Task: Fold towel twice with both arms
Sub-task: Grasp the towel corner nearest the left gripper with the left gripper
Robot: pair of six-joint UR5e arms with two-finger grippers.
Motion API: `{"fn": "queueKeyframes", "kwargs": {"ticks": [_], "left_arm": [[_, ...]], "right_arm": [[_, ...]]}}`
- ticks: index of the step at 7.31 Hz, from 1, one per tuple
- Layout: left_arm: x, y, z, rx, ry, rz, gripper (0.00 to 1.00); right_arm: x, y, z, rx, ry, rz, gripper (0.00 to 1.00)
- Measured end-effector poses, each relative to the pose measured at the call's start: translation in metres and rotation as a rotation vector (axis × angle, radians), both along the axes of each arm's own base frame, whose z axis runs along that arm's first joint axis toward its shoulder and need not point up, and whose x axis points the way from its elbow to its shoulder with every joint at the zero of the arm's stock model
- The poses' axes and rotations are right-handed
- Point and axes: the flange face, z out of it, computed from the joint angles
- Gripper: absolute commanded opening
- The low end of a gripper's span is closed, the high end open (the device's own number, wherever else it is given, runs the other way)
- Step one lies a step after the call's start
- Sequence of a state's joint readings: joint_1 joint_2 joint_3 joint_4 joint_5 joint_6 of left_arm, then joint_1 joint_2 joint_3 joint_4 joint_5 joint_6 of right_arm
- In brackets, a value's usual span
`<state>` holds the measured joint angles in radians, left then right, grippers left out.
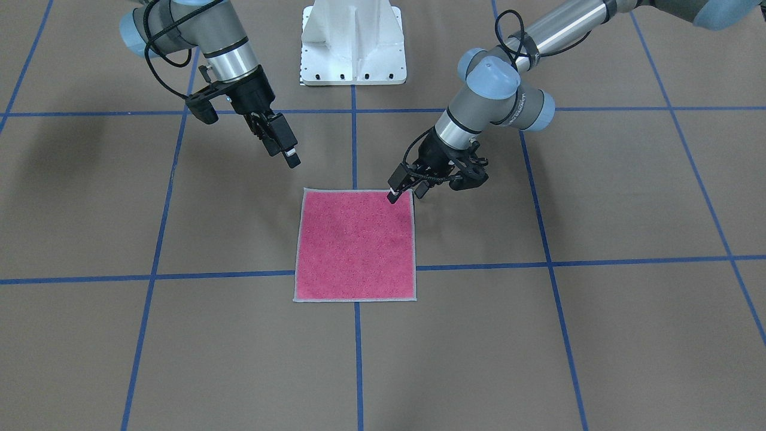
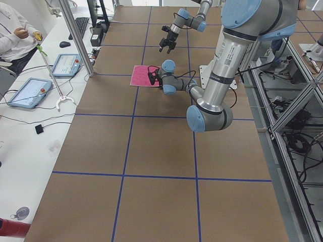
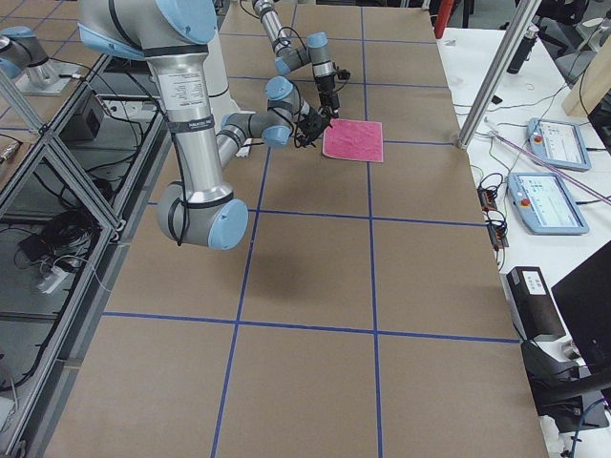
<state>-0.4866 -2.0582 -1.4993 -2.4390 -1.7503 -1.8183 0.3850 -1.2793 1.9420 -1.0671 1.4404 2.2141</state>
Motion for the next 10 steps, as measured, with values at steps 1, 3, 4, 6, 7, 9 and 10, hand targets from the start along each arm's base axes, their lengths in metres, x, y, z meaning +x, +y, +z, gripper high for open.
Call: {"fn": "queueKeyframes", "kwargs": {"ticks": [1, 3, 4, 6, 7, 9, 10], "left_arm": [[0.002, 0.0015, -0.0016, 0.001, 0.002, 0.003, 0.77], [0.0058, 0.0031, -0.0037, 0.002, 0.003, 0.008, 0.69], [0.0064, 0.0034, -0.0038, 0.003, 0.003, 0.009, 0.67], [0.0064, 0.004, -0.0051, 0.011, 0.004, 0.013, 0.64], [0.006, 0.0041, -0.0057, 0.014, 0.004, 0.014, 0.64], [0.005, 0.004, -0.0046, 0.018, 0.002, 0.015, 0.61], [0.0048, 0.0042, -0.0038, 0.018, 0.001, 0.017, 0.61]], "right_arm": [[0.0001, 0.0001, 0.0005, 0.0, 0.001, 0.0, 0.98], [0.0002, 0.0001, 0.0008, 0.0, 0.001, 0.0, 0.98], [0.0003, -0.0002, 0.0009, 0.0, 0.002, 0.0, 0.98], [0.0007, -0.0005, 0.0012, 0.0, 0.002, 0.001, 0.98], [0.0008, -0.0006, 0.0015, -0.001, 0.003, 0.001, 0.98], [0.0009, -0.0005, 0.0016, 0.0, 0.002, 0.001, 0.98], [0.0009, -0.0006, 0.0017, 0.0, 0.003, 0.001, 0.98]]}}
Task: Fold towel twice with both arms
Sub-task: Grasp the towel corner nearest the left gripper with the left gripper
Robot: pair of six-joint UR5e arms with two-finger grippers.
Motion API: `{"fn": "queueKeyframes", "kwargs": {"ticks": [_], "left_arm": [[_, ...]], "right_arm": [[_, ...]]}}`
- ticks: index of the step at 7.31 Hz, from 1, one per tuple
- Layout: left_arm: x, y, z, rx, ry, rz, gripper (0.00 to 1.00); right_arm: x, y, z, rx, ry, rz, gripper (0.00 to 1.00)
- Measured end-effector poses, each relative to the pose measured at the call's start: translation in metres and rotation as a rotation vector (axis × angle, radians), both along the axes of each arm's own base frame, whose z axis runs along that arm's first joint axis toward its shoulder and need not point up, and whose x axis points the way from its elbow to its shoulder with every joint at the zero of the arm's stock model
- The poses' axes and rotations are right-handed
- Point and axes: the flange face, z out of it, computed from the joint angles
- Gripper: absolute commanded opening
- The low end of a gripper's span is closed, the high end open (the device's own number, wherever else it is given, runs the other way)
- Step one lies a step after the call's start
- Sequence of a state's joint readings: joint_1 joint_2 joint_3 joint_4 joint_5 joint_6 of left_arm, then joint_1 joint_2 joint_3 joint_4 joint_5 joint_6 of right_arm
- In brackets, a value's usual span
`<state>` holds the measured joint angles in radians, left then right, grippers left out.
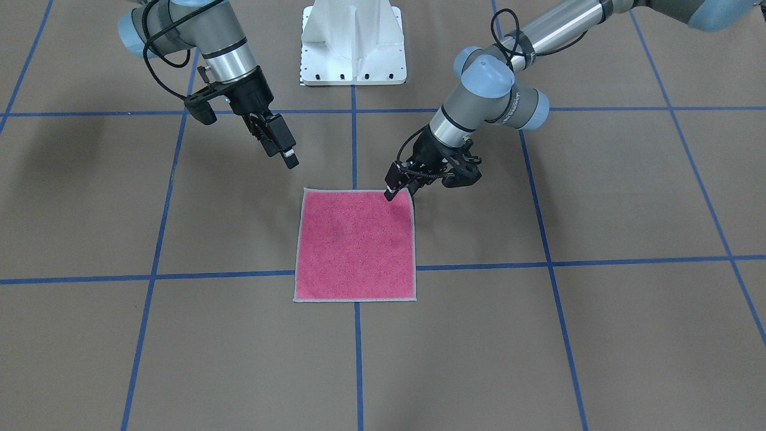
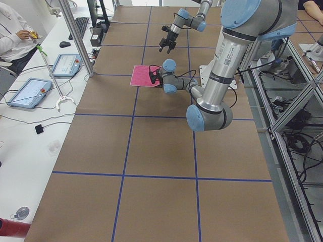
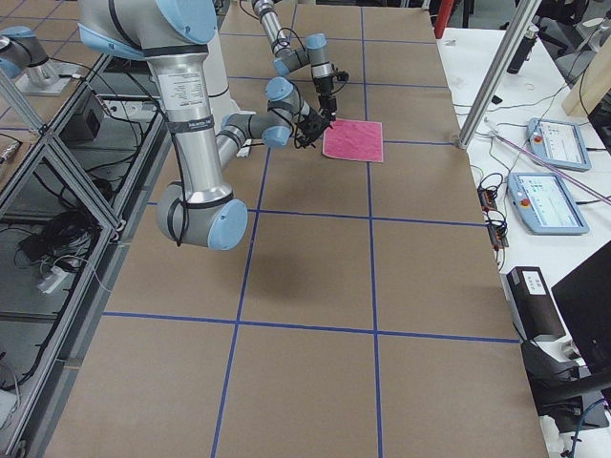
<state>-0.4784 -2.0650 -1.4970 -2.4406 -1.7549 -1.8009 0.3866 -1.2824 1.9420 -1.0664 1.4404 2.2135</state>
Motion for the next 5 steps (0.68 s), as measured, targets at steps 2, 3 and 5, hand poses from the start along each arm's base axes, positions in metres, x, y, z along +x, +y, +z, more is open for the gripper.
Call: {"fn": "queueKeyframes", "kwargs": {"ticks": [2, 3, 5], "left_arm": [[-0.0003, 0.0005, 0.0015, 0.002, -0.002, 0.005, 0.57], [-0.0005, 0.0007, 0.0024, 0.019, -0.008, 0.011, 0.55], [-0.0014, 0.0009, 0.005, 0.063, -0.025, 0.025, 0.53]], "right_arm": [[-0.0001, 0.0, 0.0001, 0.0, 0.001, 0.0, 0.98], [0.0001, 0.0, 0.0012, 0.0, 0.003, 0.0, 0.98], [0.0005, 0.0002, 0.0031, 0.0, 0.007, -0.001, 0.98]]}}
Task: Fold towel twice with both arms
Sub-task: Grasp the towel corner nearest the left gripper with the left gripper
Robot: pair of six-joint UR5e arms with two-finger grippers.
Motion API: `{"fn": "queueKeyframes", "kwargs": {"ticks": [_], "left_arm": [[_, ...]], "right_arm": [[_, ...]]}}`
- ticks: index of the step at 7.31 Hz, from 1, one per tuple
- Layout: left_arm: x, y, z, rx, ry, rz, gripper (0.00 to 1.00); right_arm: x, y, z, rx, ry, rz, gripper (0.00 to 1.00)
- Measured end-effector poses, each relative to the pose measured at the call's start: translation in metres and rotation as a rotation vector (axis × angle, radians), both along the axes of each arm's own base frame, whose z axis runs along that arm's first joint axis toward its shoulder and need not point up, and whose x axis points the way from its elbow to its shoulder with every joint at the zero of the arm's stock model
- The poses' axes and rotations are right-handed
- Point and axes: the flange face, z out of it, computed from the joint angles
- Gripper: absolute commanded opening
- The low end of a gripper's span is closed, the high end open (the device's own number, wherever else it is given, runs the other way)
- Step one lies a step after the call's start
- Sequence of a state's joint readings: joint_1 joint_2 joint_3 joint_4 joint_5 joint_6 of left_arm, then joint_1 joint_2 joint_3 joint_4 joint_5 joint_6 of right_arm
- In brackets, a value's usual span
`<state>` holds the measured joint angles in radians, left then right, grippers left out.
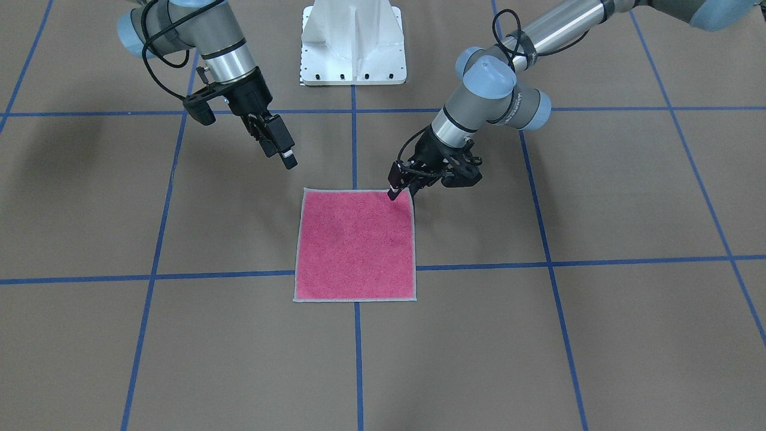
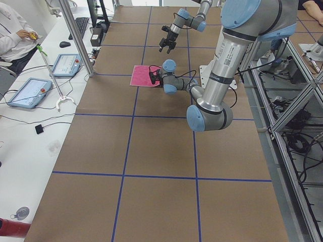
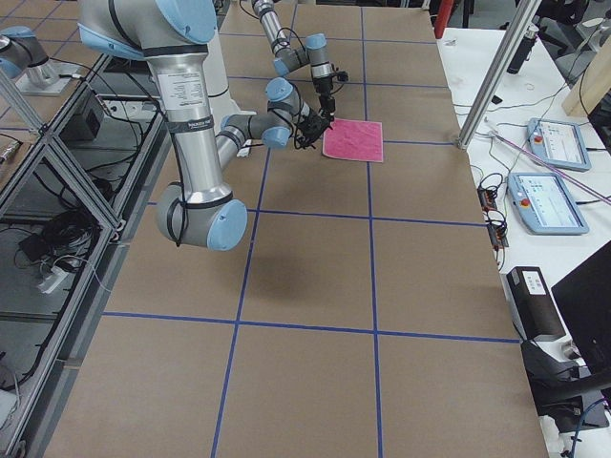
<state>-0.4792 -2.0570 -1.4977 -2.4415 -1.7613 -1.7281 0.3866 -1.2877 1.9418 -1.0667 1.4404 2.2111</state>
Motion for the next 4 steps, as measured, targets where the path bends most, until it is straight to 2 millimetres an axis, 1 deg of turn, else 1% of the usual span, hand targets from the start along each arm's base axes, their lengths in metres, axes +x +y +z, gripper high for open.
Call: {"fn": "queueKeyframes", "kwargs": {"ticks": [1, 4], "left_arm": [[-0.0005, 0.0005, -0.0004, 0.006, 0.0, 0.006, 0.53], [-0.0021, 0.0035, -0.0041, 0.011, 0.016, 0.033, 0.45]], "right_arm": [[0.0, 0.0, 0.0003, 0.0, 0.001, 0.0, 0.98], [-0.0002, -0.0001, 0.0008, 0.002, 0.003, -0.001, 0.98]]}}
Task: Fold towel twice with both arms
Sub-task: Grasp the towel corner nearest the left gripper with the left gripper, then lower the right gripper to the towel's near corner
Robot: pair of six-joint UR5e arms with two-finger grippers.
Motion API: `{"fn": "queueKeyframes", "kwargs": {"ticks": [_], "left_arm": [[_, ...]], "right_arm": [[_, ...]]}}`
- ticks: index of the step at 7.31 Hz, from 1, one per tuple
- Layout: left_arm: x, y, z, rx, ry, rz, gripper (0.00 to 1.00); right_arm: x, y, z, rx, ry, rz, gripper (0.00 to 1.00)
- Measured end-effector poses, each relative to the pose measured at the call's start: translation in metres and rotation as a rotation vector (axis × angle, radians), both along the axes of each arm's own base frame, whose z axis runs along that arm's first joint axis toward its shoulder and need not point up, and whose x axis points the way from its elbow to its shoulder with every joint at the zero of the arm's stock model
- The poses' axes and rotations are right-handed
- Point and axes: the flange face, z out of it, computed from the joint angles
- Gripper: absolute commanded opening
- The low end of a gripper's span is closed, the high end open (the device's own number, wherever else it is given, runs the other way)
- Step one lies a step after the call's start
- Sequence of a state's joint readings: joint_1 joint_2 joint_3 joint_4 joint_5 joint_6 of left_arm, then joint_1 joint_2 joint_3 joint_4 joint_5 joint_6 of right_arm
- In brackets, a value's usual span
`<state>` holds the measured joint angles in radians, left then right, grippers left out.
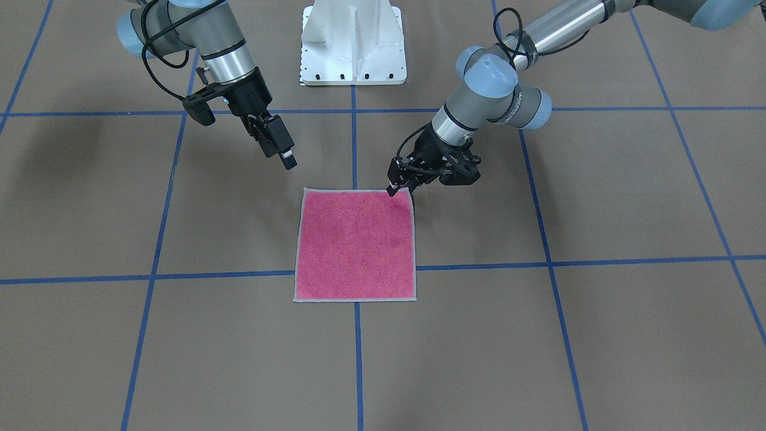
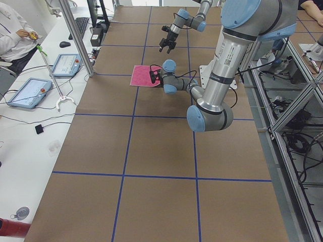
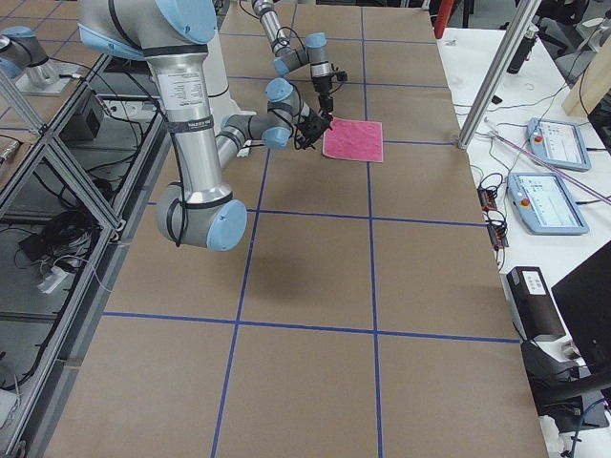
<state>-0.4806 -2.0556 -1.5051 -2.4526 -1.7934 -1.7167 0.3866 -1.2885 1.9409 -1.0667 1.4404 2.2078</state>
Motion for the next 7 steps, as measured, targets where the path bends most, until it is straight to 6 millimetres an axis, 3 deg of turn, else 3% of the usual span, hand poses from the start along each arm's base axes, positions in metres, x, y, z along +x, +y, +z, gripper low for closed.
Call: {"fn": "queueKeyframes", "kwargs": {"ticks": [4, 7], "left_arm": [[-0.0029, -0.0012, -0.0002, 0.002, 0.004, 0.0, 0.41], [-0.0045, -0.0014, 0.0022, 0.001, 0.001, -0.001, 0.29]], "right_arm": [[0.0, 0.0, 0.0001, 0.0, 0.0, 0.0, 0.98], [0.0001, 0.0, 0.0002, 0.0, 0.0, 0.0, 0.98]]}}
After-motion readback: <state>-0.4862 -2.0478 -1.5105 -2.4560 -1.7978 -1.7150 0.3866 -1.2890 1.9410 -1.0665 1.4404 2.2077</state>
